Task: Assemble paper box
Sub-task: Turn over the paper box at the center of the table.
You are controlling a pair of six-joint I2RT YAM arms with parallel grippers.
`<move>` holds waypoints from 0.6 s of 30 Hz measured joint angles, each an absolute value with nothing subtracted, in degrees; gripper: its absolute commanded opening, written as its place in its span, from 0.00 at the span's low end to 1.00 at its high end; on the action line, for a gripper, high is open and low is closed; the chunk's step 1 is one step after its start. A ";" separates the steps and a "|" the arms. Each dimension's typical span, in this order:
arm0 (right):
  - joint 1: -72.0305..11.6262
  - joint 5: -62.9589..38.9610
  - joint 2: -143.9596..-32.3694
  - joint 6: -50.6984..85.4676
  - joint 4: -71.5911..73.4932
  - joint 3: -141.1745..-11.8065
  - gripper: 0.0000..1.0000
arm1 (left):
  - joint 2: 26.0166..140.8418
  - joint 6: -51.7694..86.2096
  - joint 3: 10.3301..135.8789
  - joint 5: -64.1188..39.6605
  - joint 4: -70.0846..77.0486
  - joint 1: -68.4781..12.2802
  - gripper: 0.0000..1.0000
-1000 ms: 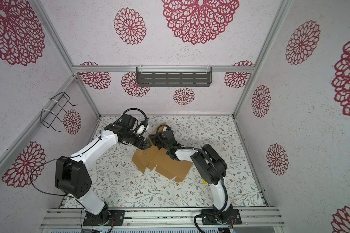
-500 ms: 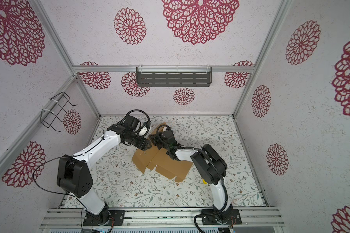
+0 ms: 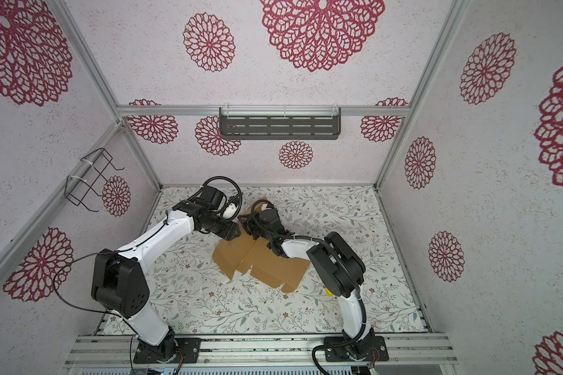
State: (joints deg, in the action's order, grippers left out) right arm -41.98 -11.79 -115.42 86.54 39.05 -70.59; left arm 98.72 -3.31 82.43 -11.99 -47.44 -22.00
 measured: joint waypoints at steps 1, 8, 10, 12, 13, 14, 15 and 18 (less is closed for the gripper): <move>-41.98 -11.84 -115.42 86.52 39.05 -70.59 0.23 | 98.72 -3.33 82.41 -11.62 -47.44 -22.00 0.49; -41.74 -12.27 -115.39 86.52 38.65 -70.59 0.25 | 98.70 -4.54 81.73 -8.67 -46.98 -22.39 0.37; -41.65 -12.32 -115.39 86.50 38.63 -70.59 0.26 | 98.70 -4.99 81.52 -7.53 -46.96 -22.68 0.30; -41.54 -12.34 -115.39 86.48 38.50 -70.59 0.27 | 98.70 -5.61 81.47 -6.52 -46.78 -22.92 0.25; -41.45 -12.36 -115.37 86.46 38.44 -70.59 0.28 | 98.70 -5.82 81.47 -6.09 -46.68 -23.00 0.22; -41.32 -12.47 -115.37 86.43 38.39 -70.59 0.28 | 98.70 -6.15 81.45 -5.63 -46.52 -23.05 0.20; -41.21 -12.60 -115.28 86.41 38.33 -70.57 0.29 | 98.70 -6.17 81.47 -5.32 -46.33 -23.11 0.18; -40.64 -13.13 -113.93 85.95 38.24 -69.01 0.32 | 98.63 -7.01 81.47 -4.14 -46.00 -23.42 0.10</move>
State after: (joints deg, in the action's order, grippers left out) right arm -40.64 -13.13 -113.93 85.95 38.24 -69.01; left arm 98.63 -7.01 81.47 -4.14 -46.00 -23.42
